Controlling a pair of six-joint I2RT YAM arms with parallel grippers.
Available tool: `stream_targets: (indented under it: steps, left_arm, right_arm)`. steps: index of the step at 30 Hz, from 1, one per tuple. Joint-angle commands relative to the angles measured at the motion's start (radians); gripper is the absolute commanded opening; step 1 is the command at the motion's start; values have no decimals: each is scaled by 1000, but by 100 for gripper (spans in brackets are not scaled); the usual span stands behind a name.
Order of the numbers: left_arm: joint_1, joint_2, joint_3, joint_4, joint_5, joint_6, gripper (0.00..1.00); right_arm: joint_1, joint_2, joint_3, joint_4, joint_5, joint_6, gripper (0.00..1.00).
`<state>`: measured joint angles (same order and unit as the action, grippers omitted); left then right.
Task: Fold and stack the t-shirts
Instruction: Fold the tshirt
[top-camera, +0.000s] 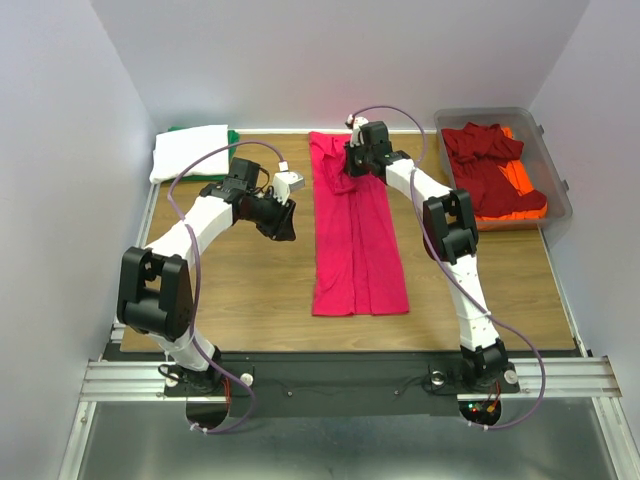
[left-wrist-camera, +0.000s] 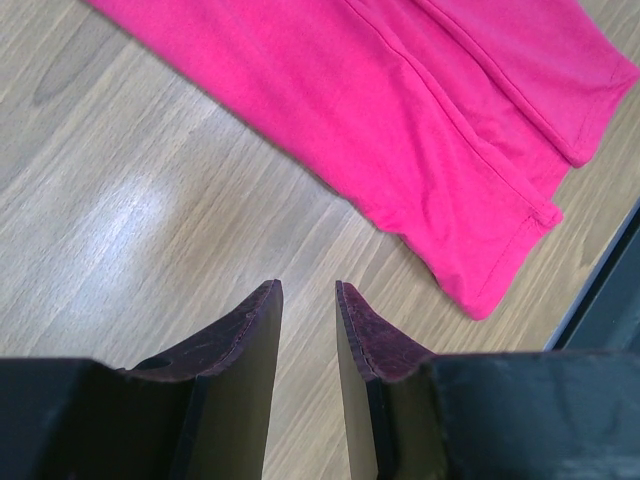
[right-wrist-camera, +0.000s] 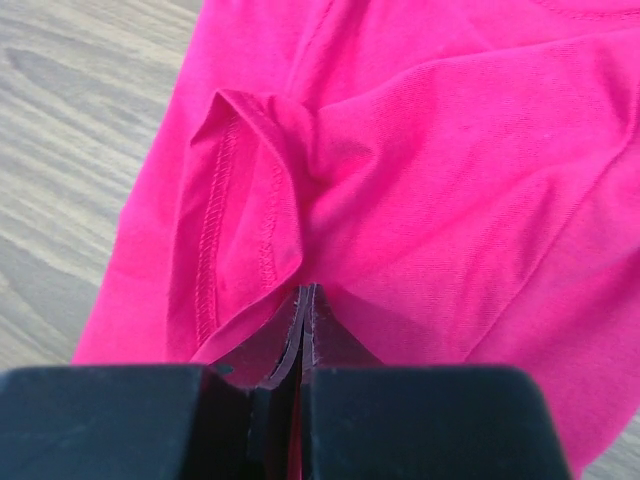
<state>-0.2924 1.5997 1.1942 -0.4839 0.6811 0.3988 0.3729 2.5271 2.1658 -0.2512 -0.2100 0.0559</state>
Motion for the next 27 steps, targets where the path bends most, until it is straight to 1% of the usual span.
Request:
stream_targets:
  steps: [1,6,9,15,27]
  left_arm:
    - [9,2,22,-7,26,12,40]
    - [13,6,18,-10,29,14,40]
    - [12,16,19,-12,29,18,40]
    - [15,34,18,-16,29,26,40]
    - [19,25,-11,-9,35,26,40]
  right_arm:
    - [0,-27,63,69,55,-7,1]
    - [1,-2,65,70,38,-7,1]
    - [1,7,63,70,-26,2,1]
    - [14,22,69,70,-74,13,0]
    - [18,-8,62,79,-219,45,0]
